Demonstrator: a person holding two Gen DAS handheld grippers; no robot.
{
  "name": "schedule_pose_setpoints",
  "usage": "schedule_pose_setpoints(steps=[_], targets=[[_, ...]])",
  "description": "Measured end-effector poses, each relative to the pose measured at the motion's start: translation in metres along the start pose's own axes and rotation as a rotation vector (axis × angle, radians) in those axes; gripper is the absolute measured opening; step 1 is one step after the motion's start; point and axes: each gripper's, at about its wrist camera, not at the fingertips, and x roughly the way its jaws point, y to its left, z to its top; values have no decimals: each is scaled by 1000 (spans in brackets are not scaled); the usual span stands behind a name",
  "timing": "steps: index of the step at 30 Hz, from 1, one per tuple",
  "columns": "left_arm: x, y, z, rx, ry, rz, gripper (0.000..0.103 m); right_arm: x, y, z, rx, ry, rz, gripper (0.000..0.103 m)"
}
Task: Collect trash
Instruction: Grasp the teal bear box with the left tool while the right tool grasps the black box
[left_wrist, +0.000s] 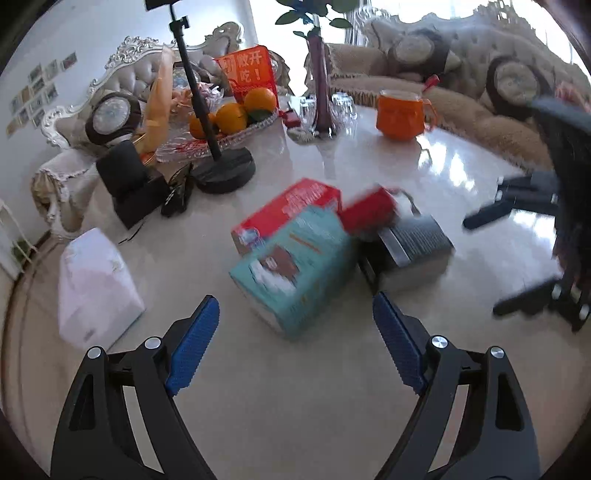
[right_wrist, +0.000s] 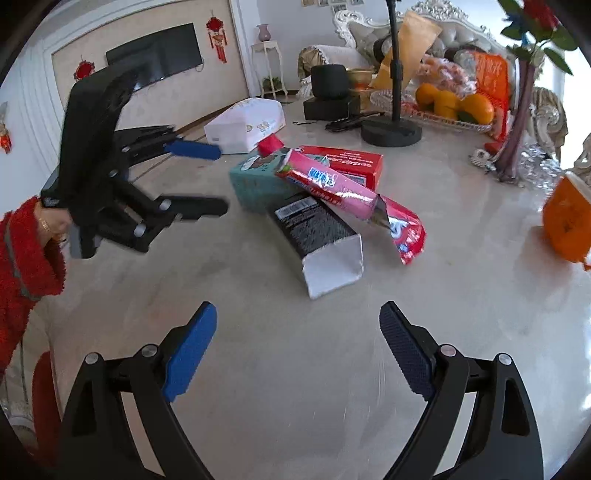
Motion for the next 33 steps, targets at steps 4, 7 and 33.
schedule_pose_setpoints(steps=[4, 7, 33], targets=[[11, 12, 7, -20, -22, -49, 83, 10, -6, 7, -24, 16, 17, 86], [23, 15, 14, -6, -16, -40, 83, 17, -12, 13, -16, 34, 27, 86], [69, -10, 32, -162, 173, -74, 60, 40, -8, 28, -153, 84, -12, 58]])
